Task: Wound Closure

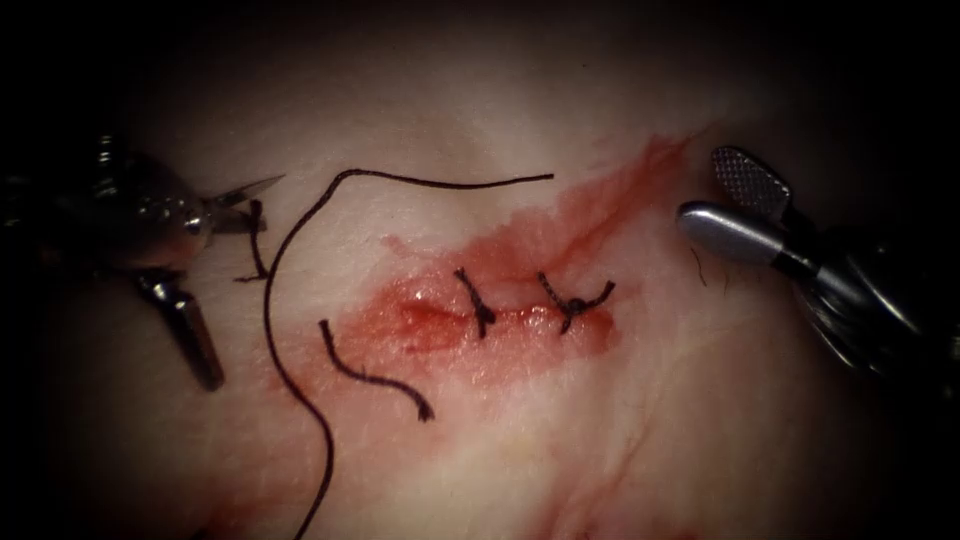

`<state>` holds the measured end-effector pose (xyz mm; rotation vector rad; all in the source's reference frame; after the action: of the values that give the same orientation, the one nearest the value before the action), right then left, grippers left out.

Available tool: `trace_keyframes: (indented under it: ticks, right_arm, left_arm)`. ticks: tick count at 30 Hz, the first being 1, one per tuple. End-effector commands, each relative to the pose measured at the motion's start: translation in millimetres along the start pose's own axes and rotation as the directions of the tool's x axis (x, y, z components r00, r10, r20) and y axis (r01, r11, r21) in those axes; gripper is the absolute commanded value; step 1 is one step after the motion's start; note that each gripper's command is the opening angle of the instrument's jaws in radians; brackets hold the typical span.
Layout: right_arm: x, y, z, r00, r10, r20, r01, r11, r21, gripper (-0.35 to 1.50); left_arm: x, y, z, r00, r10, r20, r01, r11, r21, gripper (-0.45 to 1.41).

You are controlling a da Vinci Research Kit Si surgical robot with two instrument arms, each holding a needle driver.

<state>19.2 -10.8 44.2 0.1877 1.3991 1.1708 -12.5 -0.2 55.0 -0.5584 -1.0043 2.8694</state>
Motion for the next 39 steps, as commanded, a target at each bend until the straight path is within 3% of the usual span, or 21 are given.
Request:
trace_keyframes:
  ticks: [1,4,9,16,18,19,20,22,24,25,26,28,29,30,31,33,34,35,36,37,39]
  right_arm:
    - [-0.2,-0.3,0.9,1.0,0.0,-0.002,0.0,1.0,0.002,1.4]
    - [-0.2,-0.4,0.9,1.0,0.0,-0.002,0.0,1.0,0.002,1.4]
    - [-0.2,-0.4,0.9,1.0,0.0,-0.002,0.0,1.0,0.002,1.43]
    - [-0.1,-0.6,0.9,1.0,0.001,-0.002,-0.001,1.0,0.002,1.45]
    - [-0.1,-0.6,0.9,1.0,0.001,-0.002,-0.001,1.0,0.001,1.45]
    - [-0.1,-0.6,0.9,1.0,0.001,-0.002,-0.001,1.0,0.001,1.45]
    - [-0.1,-0.6,0.9,1.0,0.001,-0.002,-0.001,1.0,0.001,1.45]
    - [-0.1,-0.6,0.9,1.0,0.001,-0.002,-0.001,1.0,0.001,1.45]
    - [0.0,-0.6,0.9,1.0,0.002,-0.002,-0.002,1.0,0.001,1.45]
    - [0.0,-0.6,0.9,1.0,0.002,-0.002,-0.002,1.0,0.001,1.45]
    - [0.0,-0.6,0.9,1.0,0.002,-0.002,-0.002,1.0,0.001,1.45]
    - [0.0,-0.6,0.9,1.0,0.002,-0.002,-0.002,1.0,0.001,1.45]
    - [0.0,-0.5,0.9,1.0,0.002,-0.002,-0.002,1.0,0.0,1.43]
    - [0.0,-0.4,1.0,1.0,0.002,-0.002,-0.002,1.0,0.0,1.43]
    - [0.0,-0.4,1.0,1.0,0.002,-0.002,-0.002,1.0,0.0,1.43]
    - [0.0,-0.2,1.0,1.0,0.002,-0.002,-0.002,1.0,-0.001,1.43]
    - [0.0,0.0,1.0,1.0,0.002,-0.011,-0.002,1.0,0.002,1.45]
    - [0.0,0.0,1.0,1.0,0.002,-0.011,-0.002,1.0,0.002,1.45]
    - [0.1,0.0,0.9,1.0,0.002,-0.013,-0.002,1.0,0.004,1.45]
    - [0.1,0.0,0.9,1.0,0.002,-0.013,-0.002,1.0,0.004,1.45]
    - [0.2,0.1,0.8,1.0,0.003,-0.013,-0.003,1.0,0.004,1.43]
  left_arm:
    - [0.4,-0.6,0.5,0.998,0.033,0.053,-0.035,0.999,0.031,1.21]
    - [0.4,-0.5,0.1,0.982,0.119,0.148,-0.126,0.991,0.039,1.21]
    - [-0.2,1.6,-1.2,0.975,0.135,0.176,-0.142,0.99,0.027,1.16]
    - [-2.2,6.1,-3.6,0.935,-0.126,0.332,0.139,0.99,-0.017,0.93]
    - [-2.7,7.2,-3.6,0.901,-0.215,0.378,0.245,0.969,-0.032,0.39]
    - [-2.8,7.8,-3.1,0.857,-0.305,0.416,0.346,0.938,-0.025,0.24]
    - [-2.8,7.8,-3.1,0.857,-0.305,0.416,0.346,0.938,-0.025,0.24]
    - [-2.7,8.0,-2.5,0.819,-0.375,0.435,0.428,0.903,-0.026,0.26]
    - [-2.2,8.0,-2.0,0.817,-0.381,0.433,0.449,0.892,-0.061,0.29]
    - [-0.6,7.3,-2.5,0.853,-0.377,0.361,0.431,0.899,-0.08,0.32]
    - [-0.6,7.3,-2.5,0.853,-0.377,0.361,0.431,0.899,-0.08,0.32]
    - [2.6,5.4,-4.4,0.906,-0.381,0.185,0.396,0.917,-0.051,0.31]
    - [5.2,3.7,-6.4,0.922,-0.384,0.043,0.385,0.923,-0.012,0.43]
    - [6.3,2.9,-7.4,0.923,-0.385,-0.018,0.385,0.923,0.002,0.43]
    - [6.3,2.9,-7.4,0.923,-0.385,-0.018,0.385,0.923,0.002,0.43]
    - [8.0,1.4,-9.5,0.909,-0.393,-0.139,0.401,0.916,0.03,0.39]
    - [9.0,0.8,-10.8,0.893,-0.376,-0.245,0.407,0.909,0.087,0.38]
    - [9.0,0.8,-10.8,0.893,-0.376,-0.245,0.407,0.909,0.087,0.38]
    - [8.8,1.2,-11.1,0.851,-0.367,-0.377,0.435,0.893,0.113,0.34]
    - [8.8,1.2,-11.1,0.851,-0.367,-0.377,0.435,0.893,0.113,0.34]
    - [7.9,2.3,-10.3,0.776,-0.315,-0.546,0.445,0.887,0.121,0.36]
